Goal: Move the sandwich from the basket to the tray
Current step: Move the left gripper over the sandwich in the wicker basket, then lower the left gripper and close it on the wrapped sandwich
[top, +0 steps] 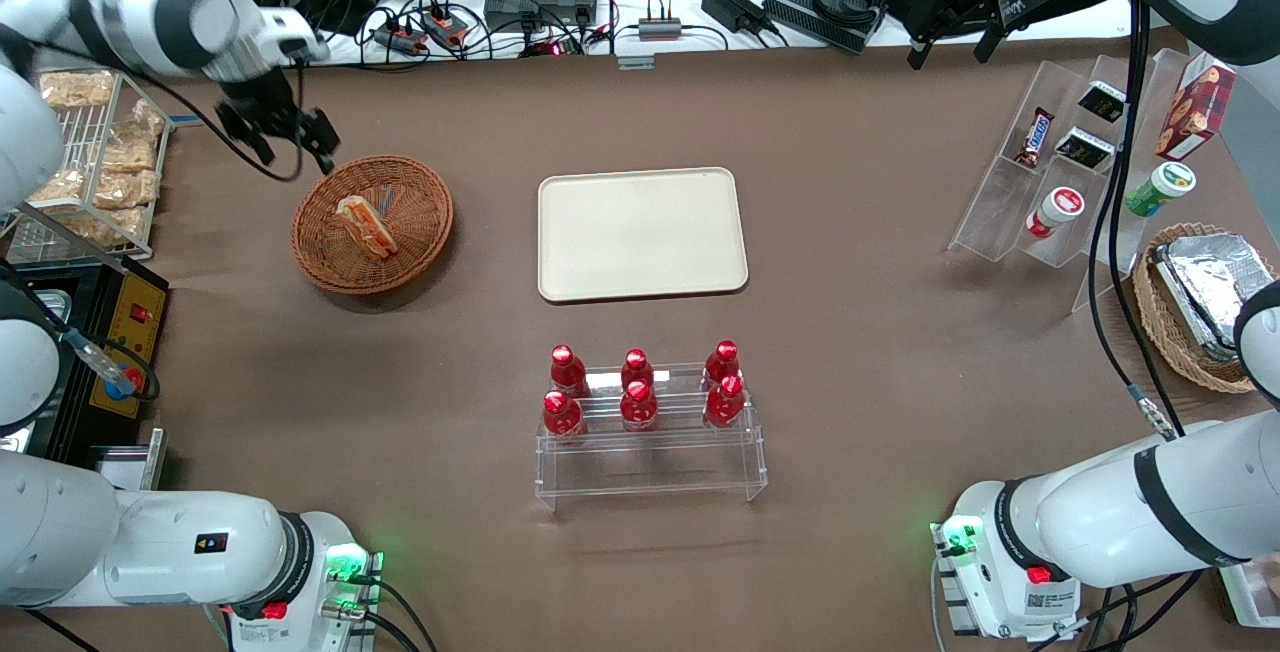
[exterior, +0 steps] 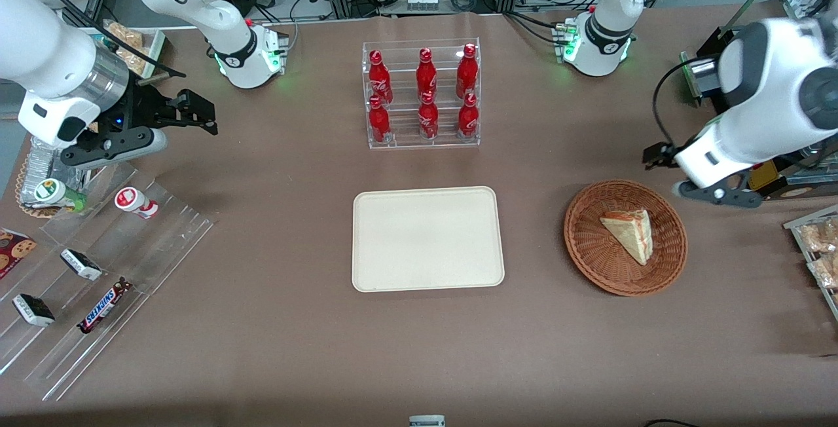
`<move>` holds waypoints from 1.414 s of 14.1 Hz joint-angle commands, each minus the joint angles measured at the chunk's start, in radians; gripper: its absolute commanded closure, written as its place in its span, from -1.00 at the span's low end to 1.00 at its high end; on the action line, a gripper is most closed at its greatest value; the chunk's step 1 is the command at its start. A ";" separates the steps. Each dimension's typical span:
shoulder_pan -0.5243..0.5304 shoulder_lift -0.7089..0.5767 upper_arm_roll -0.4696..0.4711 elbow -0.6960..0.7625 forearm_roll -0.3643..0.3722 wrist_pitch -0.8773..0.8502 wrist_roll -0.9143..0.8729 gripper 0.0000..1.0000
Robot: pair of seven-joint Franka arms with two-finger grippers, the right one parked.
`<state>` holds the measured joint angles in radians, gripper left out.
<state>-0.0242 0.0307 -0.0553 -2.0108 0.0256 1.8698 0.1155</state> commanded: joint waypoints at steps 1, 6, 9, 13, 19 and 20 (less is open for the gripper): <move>-0.005 0.006 0.003 -0.144 0.014 0.191 -0.031 -1.00; 0.001 0.126 0.011 -0.158 0.014 0.361 -0.263 -1.00; 0.003 0.166 0.011 -0.158 0.010 0.431 -0.556 -1.00; 0.006 0.212 0.011 -0.158 0.008 0.503 -0.902 -1.00; 0.006 0.259 0.014 -0.149 0.007 0.568 -0.981 0.80; 0.006 0.259 0.014 -0.134 0.008 0.560 -0.981 0.85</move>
<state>-0.0195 0.2807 -0.0421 -2.1753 0.0254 2.4291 -0.8403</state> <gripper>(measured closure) 0.480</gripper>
